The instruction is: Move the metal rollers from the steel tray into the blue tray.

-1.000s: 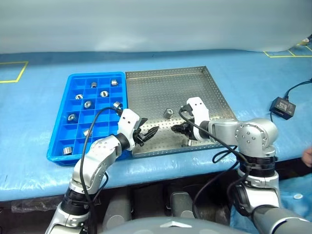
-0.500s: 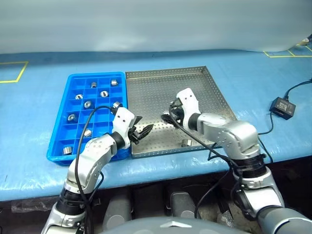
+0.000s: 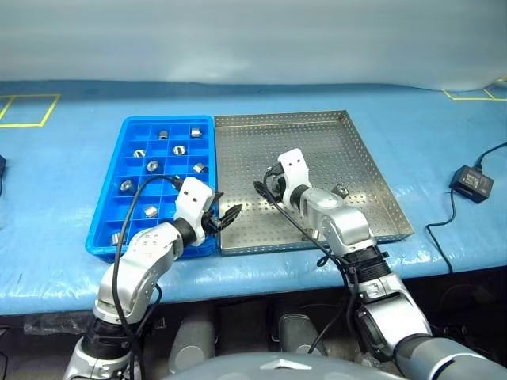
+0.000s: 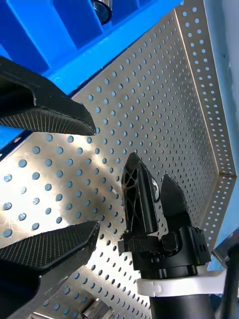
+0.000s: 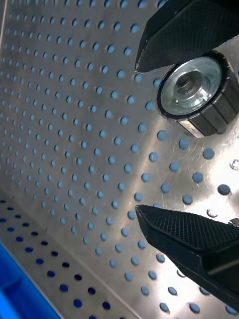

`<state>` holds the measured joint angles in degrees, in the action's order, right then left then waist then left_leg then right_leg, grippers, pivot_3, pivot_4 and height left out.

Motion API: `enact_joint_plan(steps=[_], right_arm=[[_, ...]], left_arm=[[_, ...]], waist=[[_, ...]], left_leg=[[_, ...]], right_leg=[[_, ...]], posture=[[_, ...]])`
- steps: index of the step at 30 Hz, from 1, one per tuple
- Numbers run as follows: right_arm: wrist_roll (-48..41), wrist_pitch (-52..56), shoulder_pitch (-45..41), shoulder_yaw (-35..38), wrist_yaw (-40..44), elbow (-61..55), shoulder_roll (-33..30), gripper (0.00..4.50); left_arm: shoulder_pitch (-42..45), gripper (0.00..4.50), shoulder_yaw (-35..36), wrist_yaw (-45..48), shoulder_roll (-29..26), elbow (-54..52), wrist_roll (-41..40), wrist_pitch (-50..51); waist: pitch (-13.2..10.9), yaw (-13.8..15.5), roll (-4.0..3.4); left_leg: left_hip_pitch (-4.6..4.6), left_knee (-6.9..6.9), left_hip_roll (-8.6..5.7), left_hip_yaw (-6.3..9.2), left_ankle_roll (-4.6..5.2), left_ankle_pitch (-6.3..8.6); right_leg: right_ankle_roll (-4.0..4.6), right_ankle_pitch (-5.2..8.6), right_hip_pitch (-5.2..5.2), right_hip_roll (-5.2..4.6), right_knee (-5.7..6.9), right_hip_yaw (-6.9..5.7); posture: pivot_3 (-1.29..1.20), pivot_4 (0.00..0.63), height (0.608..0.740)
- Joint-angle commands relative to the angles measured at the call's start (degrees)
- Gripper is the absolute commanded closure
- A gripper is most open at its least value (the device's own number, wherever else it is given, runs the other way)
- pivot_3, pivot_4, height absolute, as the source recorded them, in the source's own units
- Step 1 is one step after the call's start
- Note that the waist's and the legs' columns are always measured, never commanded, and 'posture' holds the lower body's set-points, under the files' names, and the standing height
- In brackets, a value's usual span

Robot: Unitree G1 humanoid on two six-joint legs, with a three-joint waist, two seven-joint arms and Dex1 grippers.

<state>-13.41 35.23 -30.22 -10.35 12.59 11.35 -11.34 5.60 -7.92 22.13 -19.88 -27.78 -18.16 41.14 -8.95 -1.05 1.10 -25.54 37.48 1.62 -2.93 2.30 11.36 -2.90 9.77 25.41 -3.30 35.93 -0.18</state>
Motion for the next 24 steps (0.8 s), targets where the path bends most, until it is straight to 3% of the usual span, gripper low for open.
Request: enact_joint_plan(steps=[1,3,6,11,17,20,24], right_arm=[[0.91,-1.79,-1.89,3.01,-0.81,1.19,1.25,0.04],[1.44,-1.04,-2.4,4.06,-1.86,2.24,1.85,0.04],[2.02,-0.32,-2.76,5.15,-2.44,3.22,2.52,0.65],[2.66,2.27,-2.18,5.69,-2.9,1.6,3.23,2.24],[2.78,6.0,-0.56,5.35,-2.68,-0.89,3.8,2.24],[2.72,6.4,-0.05,6.44,-3.57,-1.78,4.69,2.77],[1.0,6.65,-0.73,7.05,-1.71,-6.84,5.47,2.76]], left_arm=[[0.16,1.55,0.73,-0.26,-0.2,-3.36,-0.33,0.11],[0.25,1.55,0.74,-0.35,-0.31,-3.46,-0.26,0.25],[0.45,1.55,0.63,-0.52,-0.51,-3.78,-0.14,0.52],[0.63,1.55,1.35,-0.61,-0.71,-4.06,-0.55,0.71],[0.19,1.55,2.54,-0.73,-0.87,-4.14,-0.8,0.51],[0.28,1.55,3.8,-0.97,-0.87,-4.34,-1.26,0.48],[0.1,1.55,6.47,-1.07,-1.65,-5.4,-1.71,0.82]], waist=[[0.0,0.04,0.0],[0.0,0.0,0.0],[0.0,0.0,0.0],[0.0,0.01,-0.01],[0.0,0.03,-0.01],[0.0,-0.09,-0.01],[-0.02,-0.01,-0.04]], left_leg=[[0.0,0.0,0.0,0.0,0.0,0.0],[0.0,0.0,-0.01,0.0,0.0,0.0],[0.0,0.0,-0.01,0.0,0.0,0.0],[0.0,0.0,0.0,0.0,0.0,0.0],[0.0,0.0,-0.01,0.0,0.0,0.0],[0.01,0.0,-0.01,0.0,0.0,0.0],[0.01,0.0,-0.01,0.0,0.0,0.0]], right_leg=[[0.0,0.0,0.0,0.0,0.0,0.0],[0.01,0.0,0.0,0.02,0.0,0.0],[0.01,0.0,0.0,0.04,0.01,0.0],[0.01,-0.01,0.0,0.03,0.01,0.0],[0.01,-0.01,0.0,0.03,0.02,0.0],[0.01,0.0,0.0,0.04,0.02,0.0],[0.01,0.0,0.01,0.04,0.03,-0.01]], posture=[[0.03,0.15,0.74],[0.03,0.15,0.74],[0.03,0.15,0.74],[0.03,0.15,0.74],[0.03,0.15,0.74],[0.04,0.15,0.74],[0.05,0.15,0.74]])
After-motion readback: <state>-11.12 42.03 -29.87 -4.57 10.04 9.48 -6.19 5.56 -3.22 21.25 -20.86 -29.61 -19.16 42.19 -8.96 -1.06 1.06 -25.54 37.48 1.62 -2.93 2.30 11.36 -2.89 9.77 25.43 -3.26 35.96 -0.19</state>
